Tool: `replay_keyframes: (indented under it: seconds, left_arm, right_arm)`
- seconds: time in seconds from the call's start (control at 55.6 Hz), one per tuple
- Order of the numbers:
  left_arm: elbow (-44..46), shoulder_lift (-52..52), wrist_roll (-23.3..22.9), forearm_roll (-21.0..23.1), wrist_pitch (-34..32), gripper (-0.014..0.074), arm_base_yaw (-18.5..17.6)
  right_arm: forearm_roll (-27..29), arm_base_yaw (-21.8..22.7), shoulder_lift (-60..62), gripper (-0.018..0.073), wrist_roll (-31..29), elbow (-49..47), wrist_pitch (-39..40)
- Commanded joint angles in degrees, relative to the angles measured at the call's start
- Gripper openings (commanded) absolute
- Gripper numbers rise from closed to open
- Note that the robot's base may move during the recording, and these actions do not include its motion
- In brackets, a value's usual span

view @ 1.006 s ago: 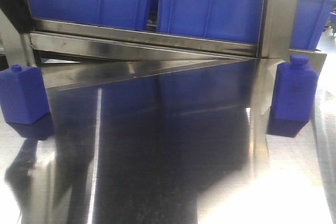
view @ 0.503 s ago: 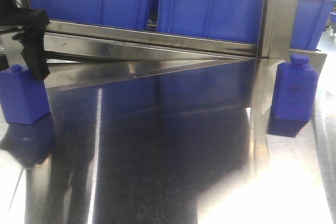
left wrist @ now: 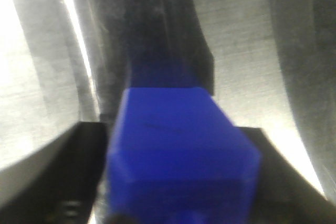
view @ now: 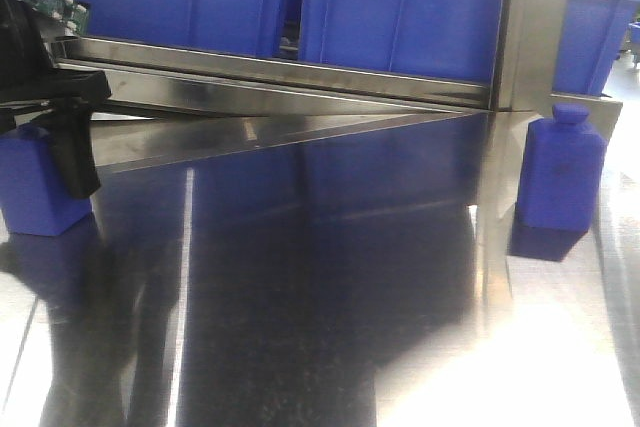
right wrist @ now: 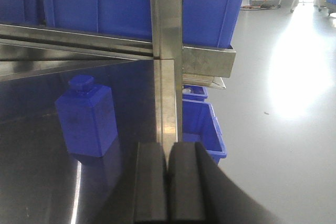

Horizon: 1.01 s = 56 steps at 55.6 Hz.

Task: Pick and sort blue part to right shelf
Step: 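Close the left gripper on the blue part and lift it, then lower the right gripper over the other blue bottle-shaped part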

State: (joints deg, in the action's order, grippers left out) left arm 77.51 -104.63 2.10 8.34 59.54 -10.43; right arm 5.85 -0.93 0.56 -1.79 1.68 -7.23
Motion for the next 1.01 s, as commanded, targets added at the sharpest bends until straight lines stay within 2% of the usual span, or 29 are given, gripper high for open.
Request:
replay_keyframes:
  seconds: [0.0,0.162,0.359,0.539,0.737,0.845,0.988]
  left_arm:
    - [1.7,2.8,-0.4,0.9,0.0,0.0353,-0.4]
    - [1.7,3.0,-0.4,1.3,0.2,0.0298,-0.4]
    - [1.7,6.1,0.3,1.2,0.2,0.0295,-0.4]
    - [0.7,13.4,1.4,0.2,-1.3,0.0294,-0.4]
    - [-6.1,25.1,1.5,-2.6,-7.7,0.0294,-0.4]
    - [-11.9,33.0,1.5,-3.5,-12.2,0.0294,-0.4]
    - [-19.2,42.7,1.5,-3.9,-19.0,0.0294,-0.4]
  right_arm:
    - [0.3,0.4,1.0,0.0060,0.0,-0.4,5.3]
    - [0.3,0.4,1.0,0.0060,0.0,-0.4,5.7]
    - [0.3,0.4,1.0,0.0060,0.0,-0.4,5.6]
    - [0.3,0.4,1.0,0.0060,0.0,-0.4,5.9]
    - [0.6,0.4,1.0,0.0060,0.0,-0.5,9.9]
    - [2.7,0.4,1.0,0.0060,0.0,-0.6,13.4]
    - [5.3,0.4,1.0,0.0060,0.0,-2.5,12.2]
